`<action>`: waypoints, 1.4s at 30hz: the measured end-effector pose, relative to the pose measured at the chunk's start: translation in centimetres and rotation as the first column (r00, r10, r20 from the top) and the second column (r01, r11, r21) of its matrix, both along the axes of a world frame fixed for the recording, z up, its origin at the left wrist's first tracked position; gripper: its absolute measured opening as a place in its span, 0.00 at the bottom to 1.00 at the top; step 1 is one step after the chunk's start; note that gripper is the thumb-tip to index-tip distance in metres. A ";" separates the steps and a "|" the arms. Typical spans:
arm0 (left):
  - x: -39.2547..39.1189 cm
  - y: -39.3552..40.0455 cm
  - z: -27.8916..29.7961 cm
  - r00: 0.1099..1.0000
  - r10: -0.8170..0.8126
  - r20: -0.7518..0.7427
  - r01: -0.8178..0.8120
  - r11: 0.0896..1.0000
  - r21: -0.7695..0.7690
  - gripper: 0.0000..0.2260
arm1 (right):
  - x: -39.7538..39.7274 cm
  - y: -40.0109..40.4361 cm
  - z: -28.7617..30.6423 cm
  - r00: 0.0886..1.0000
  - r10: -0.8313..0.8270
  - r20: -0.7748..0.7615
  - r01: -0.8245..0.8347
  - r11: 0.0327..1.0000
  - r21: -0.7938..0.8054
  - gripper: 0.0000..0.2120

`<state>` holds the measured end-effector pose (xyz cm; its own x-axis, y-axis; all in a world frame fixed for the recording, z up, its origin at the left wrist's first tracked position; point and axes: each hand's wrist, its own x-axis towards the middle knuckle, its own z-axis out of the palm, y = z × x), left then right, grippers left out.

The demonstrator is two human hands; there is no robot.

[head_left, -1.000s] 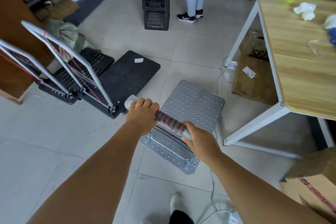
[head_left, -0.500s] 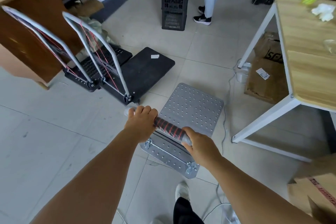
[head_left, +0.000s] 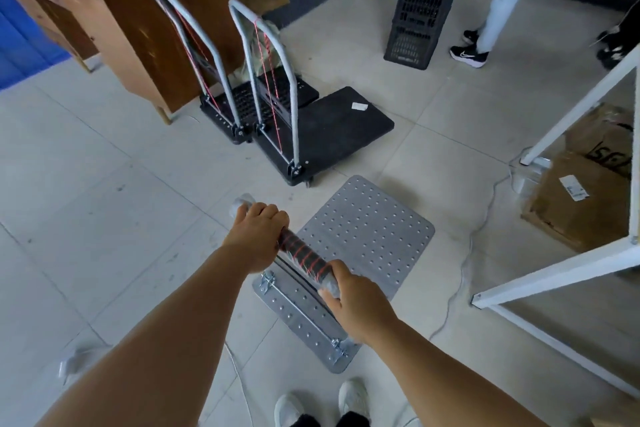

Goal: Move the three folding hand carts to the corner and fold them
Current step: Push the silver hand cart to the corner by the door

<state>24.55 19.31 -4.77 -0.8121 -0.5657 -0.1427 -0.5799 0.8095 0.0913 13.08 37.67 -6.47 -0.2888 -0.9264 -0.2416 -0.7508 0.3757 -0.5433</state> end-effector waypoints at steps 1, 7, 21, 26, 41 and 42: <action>0.7 0.1 0.0 1.000 0.026 -0.003 -0.026 1.000 0.001 0.11 | 0.5 -0.1 0.1 0.999 0.029 0.024 -0.029 1.000 -0.006 0.19; 5.3 1.1 0.1 0.988 0.153 -0.005 -0.153 0.988 -0.002 0.12 | 3.8 -0.3 -0.1 0.979 0.171 0.108 -0.169 0.985 -0.027 0.18; 15.0 4.5 0.0 0.928 0.371 0.039 -0.371 0.929 -0.001 0.13 | 10.0 -0.1 -0.4 0.922 0.362 0.137 -0.359 0.932 -0.047 0.18; 18.1 4.7 0.1 0.905 0.423 0.035 -0.424 0.906 -0.002 0.12 | 12.5 -0.9 -0.2 0.911 0.392 0.128 -0.391 0.920 -0.032 0.17; 23.2 3.1 0.1 0.820 0.573 0.010 -0.573 0.819 0.019 0.11 | 15.7 -6.2 0.3 0.885 0.466 0.005 -0.466 0.885 0.020 0.16; 23.3 2.8 0.1 0.814 0.581 0.005 -0.581 0.814 0.024 0.12 | 15.6 -6.8 0.3 0.883 0.469 -0.006 -0.468 0.883 0.027 0.16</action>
<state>47.85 22.15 -4.64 -0.3341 -0.9289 -0.1600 -0.9413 0.3200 0.1075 28.68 30.90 -6.14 0.1743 -0.9484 -0.2650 -0.8490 -0.0084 -0.5283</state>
